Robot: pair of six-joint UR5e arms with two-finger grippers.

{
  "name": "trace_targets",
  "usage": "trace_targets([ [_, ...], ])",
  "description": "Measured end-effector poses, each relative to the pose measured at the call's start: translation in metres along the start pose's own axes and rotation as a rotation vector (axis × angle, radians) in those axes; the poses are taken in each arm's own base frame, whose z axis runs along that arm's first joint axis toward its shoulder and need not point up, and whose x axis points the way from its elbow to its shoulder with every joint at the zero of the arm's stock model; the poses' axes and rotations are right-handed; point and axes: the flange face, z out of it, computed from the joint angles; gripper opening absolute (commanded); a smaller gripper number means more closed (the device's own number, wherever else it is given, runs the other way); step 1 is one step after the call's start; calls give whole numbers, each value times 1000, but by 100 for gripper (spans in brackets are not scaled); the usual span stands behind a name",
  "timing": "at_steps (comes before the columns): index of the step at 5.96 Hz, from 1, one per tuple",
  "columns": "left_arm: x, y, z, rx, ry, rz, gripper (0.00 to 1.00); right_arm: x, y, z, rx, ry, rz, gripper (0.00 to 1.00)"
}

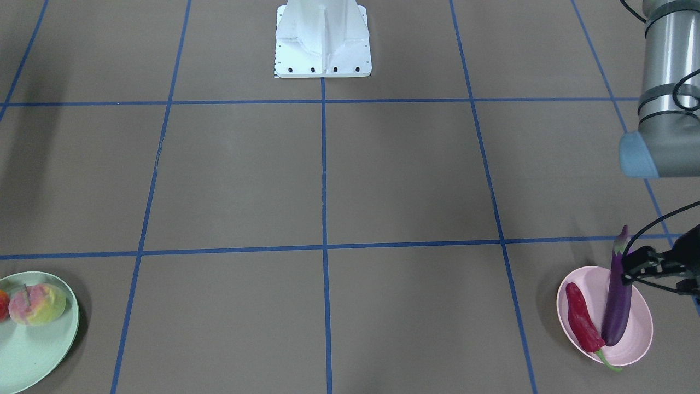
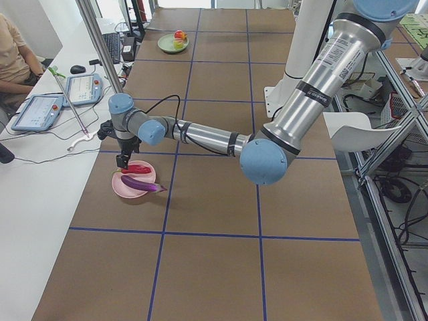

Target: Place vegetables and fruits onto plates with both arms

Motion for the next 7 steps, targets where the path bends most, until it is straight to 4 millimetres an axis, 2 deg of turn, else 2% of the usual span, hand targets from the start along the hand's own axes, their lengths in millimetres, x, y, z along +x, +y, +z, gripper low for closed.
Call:
trace_targets([
  [1, -19, 56, -26, -19, 15, -34, 100, -1, -1, -1, 9, 0, -4, 100],
  [2, -39, 118, -43, -30, 14, -29, 100, -2, -1, -2, 14, -1, -7, 100],
  [3, -68, 179, -57, -40, 2, 3, 100, -2, -1, -2, 16, -2, -9, 100],
  [4, -104, 228, -68, -46, -14, 24, 100, -3, -1, -2, 16, -2, -11, 100],
  [5, -134, 262, -75, -50, -26, 14, 100, -2, -1, -2, 16, -2, -12, 100],
  [7, -167, 311, -75, -72, -37, -68, 100, -2, 0, -2, 16, -3, -11, 98],
])
